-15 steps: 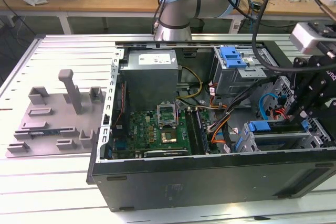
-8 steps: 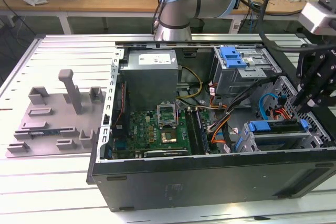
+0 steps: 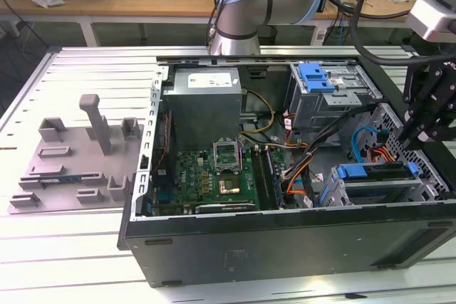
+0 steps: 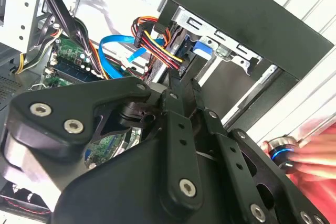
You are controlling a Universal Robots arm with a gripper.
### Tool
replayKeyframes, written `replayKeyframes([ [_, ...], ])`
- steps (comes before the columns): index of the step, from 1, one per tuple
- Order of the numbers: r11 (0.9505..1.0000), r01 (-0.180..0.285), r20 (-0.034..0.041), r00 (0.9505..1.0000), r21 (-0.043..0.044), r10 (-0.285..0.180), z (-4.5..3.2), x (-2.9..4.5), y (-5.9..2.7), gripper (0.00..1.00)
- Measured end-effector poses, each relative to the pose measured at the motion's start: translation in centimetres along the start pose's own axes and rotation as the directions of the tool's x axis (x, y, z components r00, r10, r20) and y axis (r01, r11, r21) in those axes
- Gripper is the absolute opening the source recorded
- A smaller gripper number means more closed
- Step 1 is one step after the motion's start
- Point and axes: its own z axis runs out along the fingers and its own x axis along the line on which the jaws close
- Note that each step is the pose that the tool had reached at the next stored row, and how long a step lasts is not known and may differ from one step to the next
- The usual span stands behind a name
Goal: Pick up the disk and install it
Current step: 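Insert the first disk wire, then insert the second disk wire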
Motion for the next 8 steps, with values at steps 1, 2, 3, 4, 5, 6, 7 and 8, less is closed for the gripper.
replayKeyframes([
  [1,1.0000,0.000,0.0000,1.0000,0.0000,0.000,0.00,0.00,0.00,0.24],
  [2,1.0000,0.000,0.0000,1.0000,0.0000,0.000,0.00,-0.01,0.00,0.24],
  [3,1.0000,0.000,-0.0001,1.0000,0.0000,0.000,0.00,-0.01,0.00,0.24],
  [4,1.0000,0.000,0.0000,1.0000,0.0000,0.000,0.00,-0.02,0.00,0.24],
  [5,1.0000,0.000,-0.0001,1.0000,0.0000,0.000,0.00,-0.03,0.00,0.24],
  [6,1.0000,0.000,0.0000,1.0000,0.0000,0.000,0.00,-0.03,0.00,0.24],
  [7,1.0000,0.000,-0.0001,1.0000,0.0000,0.000,0.00,-0.03,0.00,0.24],
  [8,1.0000,0.000,-0.0001,1.0000,0.0000,0.000,0.00,-0.04,0.00,0.24],
])
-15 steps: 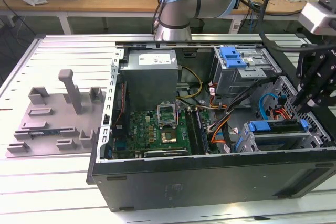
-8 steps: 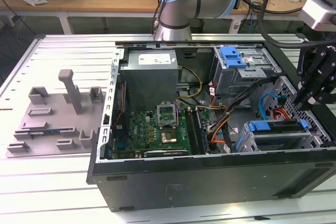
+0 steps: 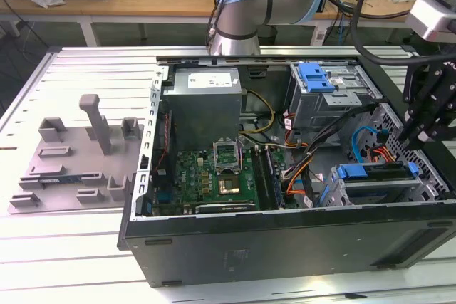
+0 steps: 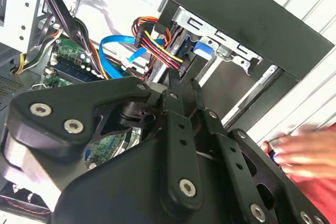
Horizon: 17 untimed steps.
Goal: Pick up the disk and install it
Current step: 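Insert the second disk wire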
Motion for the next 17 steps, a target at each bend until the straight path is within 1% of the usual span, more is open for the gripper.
replayKeyframes([
  [4,1.0000,0.000,0.0000,1.0000,0.0000,0.000,0.00,-0.06,0.00,0.24],
  [5,1.0000,0.000,-0.0001,1.0000,0.0000,0.000,0.00,-0.20,0.00,0.24],
  [6,1.0000,0.000,-0.0010,1.0000,0.0001,0.000,-0.02,-0.53,-0.03,0.24],
  [7,1.0000,0.000,-0.0049,1.0000,0.0001,0.000,-0.02,-1.22,-0.11,0.24],
  [8,1.0000,0.000,-0.0075,1.0000,0.0000,0.000,-0.04,-1.44,-0.19,0.24],
  [9,1.0000,0.001,-0.0111,0.9999,-0.0008,-0.001,-0.04,-1.56,-0.27,0.24],
  [11,1.0000,0.003,-0.0251,0.9997,-0.0046,-0.003,-0.05,-1.78,-0.40,0.24],
  [12,1.0000,0.004,-0.0300,0.9995,-0.0048,-0.004,-0.05,-1.92,-0.43,0.24],
  [14,1.0000,0.006,-0.0356,0.9993,-0.0048,-0.006,-0.06,-2.27,-0.48,0.24],
  [15,1.0000,0.007,-0.0372,0.9993,-0.0048,-0.007,-0.07,-2.41,-0.51,0.24],
  [17,0.9999,0.010,-0.0470,0.9988,-0.0048,-0.010,-0.09,-3.51,-0.60,0.25],
])
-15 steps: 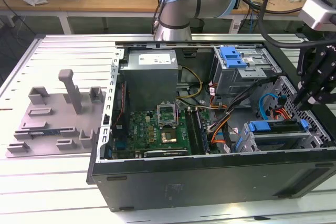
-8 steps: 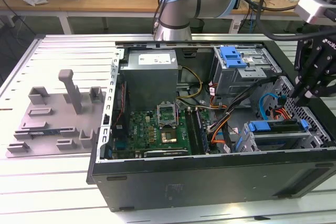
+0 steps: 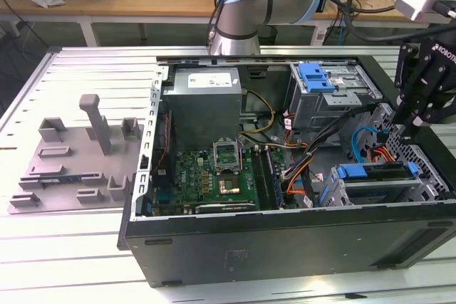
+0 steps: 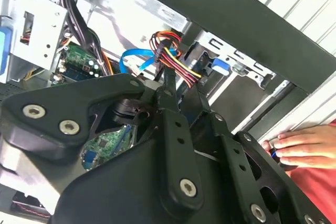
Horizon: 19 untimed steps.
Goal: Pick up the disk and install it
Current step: 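Insert the second disk wire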
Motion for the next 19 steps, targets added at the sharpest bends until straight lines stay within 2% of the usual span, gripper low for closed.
replayKeyframes([
  [1,1.0000,0.001,-0.0010,1.0000,0.0000,-0.001,-0.01,-0.23,-0.05,0.32],
  [2,1.0000,0.002,-0.0026,1.0000,0.0001,-0.002,-0.02,-0.42,-0.09,0.32],
  [5,1.0000,0.002,-0.0192,0.9998,-0.0002,-0.002,-0.03,-0.53,-0.08,0.32],
  [7,1.0000,0.001,-0.0379,0.9993,-0.0003,-0.001,-0.03,-0.54,-0.02,0.32],
  [8,1.0000,0.000,-0.0448,0.9990,-0.0004,0.000,-0.01,-0.54,0.02,0.32],
  [10,1.0000,-0.002,-0.0715,0.9974,-0.0007,0.002,0.03,-0.56,0.11,0.32],
  [11,1.0000,-0.003,-0.0812,0.9967,-0.0008,0.003,0.05,-0.61,0.15,0.32],
  [12,1.0000,-0.003,-0.0879,0.9961,-0.0008,0.003,0.06,-0.68,0.21,0.32],
  [16,1.0000,-0.004,-0.1046,0.9945,-0.0010,0.004,0.14,-1.01,0.54,0.32],
  [19,1.0000,-0.005,-0.1082,0.9941,-0.0010,0.004,0.19,-1.22,0.84,0.32],
])
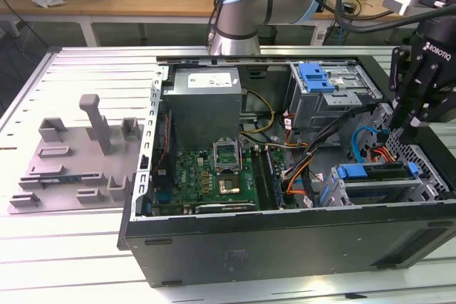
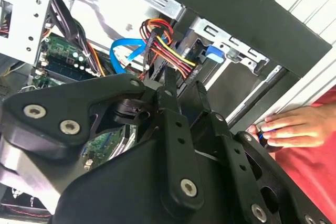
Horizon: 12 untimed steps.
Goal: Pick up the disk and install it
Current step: 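Insert the second disk wire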
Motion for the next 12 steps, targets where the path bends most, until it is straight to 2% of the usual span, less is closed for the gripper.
replayKeyframes([
  [6,1.0000,-0.001,-0.0062,1.0000,-0.0001,0.001,0.17,-0.40,0.56,0.32],
  [10,1.0000,-0.002,-0.0207,0.9998,-0.0003,0.002,0.35,-0.44,0.74,0.32],
  [11,1.0000,-0.002,-0.0223,0.9998,-0.0003,0.002,0.38,-0.45,0.76,0.32],
  [12,1.0000,-0.003,-0.0345,0.9994,-0.0005,0.003,0.67,-0.54,1.02,0.32],
])
